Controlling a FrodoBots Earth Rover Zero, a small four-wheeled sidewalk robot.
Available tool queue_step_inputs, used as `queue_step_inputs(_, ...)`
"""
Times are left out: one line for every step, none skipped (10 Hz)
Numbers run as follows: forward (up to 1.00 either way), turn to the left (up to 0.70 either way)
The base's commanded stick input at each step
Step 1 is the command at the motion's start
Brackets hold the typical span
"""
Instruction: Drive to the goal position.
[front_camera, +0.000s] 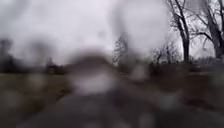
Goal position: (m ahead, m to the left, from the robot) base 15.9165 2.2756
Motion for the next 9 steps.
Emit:
queue_step_inputs(0.85, 0.00)
queue_step_inputs(0.85, 0.00)
queue_step_inputs(0.85, 0.00)
queue_step_inputs(0.85, 0.00)
queue_step_inputs(0.85, 0.00)
queue_step_inputs(0.85, 0.00)
queue_step_inputs(0.85, 0.00)
queue_step_inputs(0.85, 0.00)
queue_step_inputs(0.85, 0.00)
